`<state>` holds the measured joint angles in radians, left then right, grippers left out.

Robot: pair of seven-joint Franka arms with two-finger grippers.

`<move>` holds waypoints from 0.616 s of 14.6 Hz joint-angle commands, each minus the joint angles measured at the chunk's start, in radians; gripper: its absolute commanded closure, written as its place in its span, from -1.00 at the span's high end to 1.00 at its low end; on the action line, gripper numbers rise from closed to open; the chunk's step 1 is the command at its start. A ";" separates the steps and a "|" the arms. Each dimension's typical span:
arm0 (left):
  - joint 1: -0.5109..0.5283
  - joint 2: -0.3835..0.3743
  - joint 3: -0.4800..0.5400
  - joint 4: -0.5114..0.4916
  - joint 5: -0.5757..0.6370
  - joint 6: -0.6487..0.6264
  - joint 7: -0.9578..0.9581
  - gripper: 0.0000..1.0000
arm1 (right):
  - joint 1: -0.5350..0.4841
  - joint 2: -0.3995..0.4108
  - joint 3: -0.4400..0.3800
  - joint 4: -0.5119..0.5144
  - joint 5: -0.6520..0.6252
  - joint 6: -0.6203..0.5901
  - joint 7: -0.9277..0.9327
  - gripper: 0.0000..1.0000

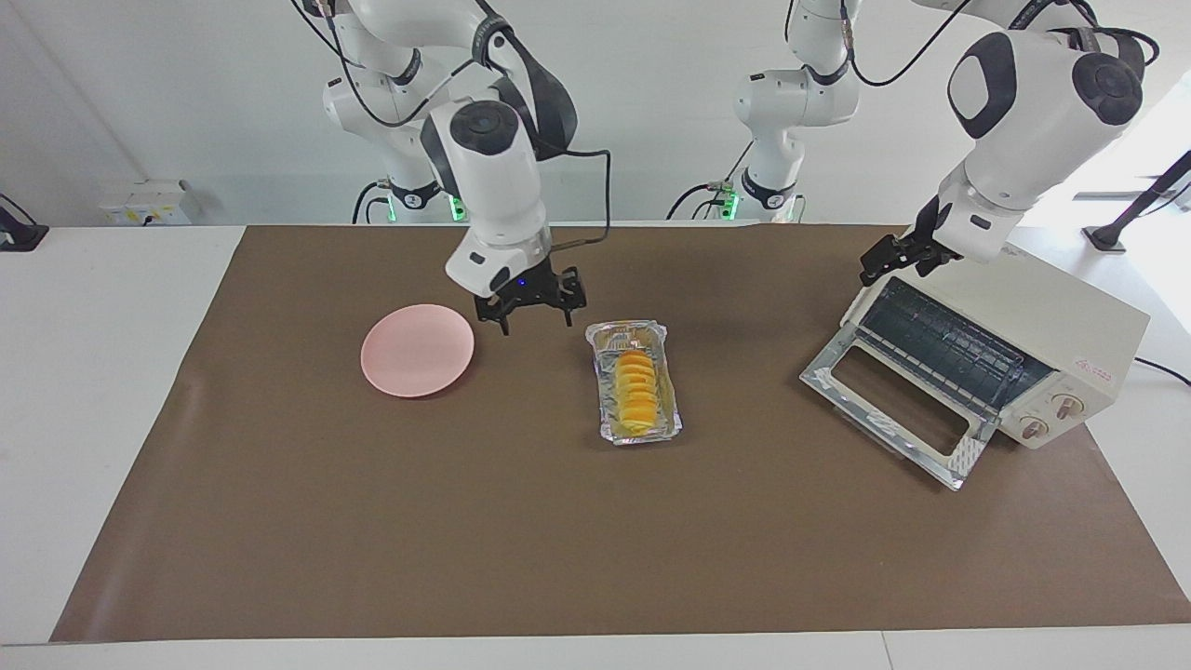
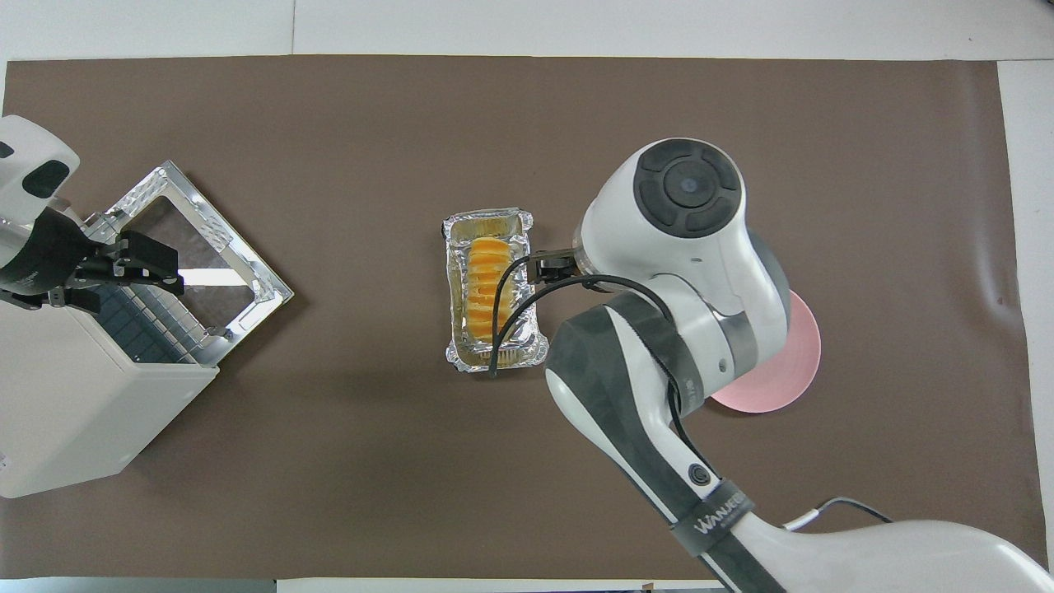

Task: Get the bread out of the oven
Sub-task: 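Carry the foil tray past the pink plate and set it down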

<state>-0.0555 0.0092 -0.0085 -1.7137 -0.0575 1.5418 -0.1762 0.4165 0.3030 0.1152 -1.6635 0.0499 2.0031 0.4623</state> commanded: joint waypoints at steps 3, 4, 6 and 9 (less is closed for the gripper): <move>0.048 -0.035 -0.054 -0.035 0.048 0.027 0.061 1.00 | 0.068 0.248 -0.009 0.197 -0.079 0.061 0.133 1.00; 0.046 -0.035 -0.053 -0.032 0.050 0.018 0.064 1.00 | 0.068 0.249 -0.011 0.176 -0.090 0.092 0.133 1.00; 0.048 -0.034 -0.054 -0.029 0.048 0.014 0.067 1.00 | 0.068 0.265 -0.012 0.140 -0.113 0.138 0.133 1.00; 0.042 -0.022 -0.054 0.018 0.048 0.008 0.067 1.00 | 0.062 0.280 -0.012 0.128 -0.142 0.154 0.133 0.93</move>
<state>-0.0280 0.0018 -0.0483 -1.7141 -0.0235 1.5464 -0.1248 0.4853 0.5887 0.1002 -1.5232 -0.0657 2.1428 0.5799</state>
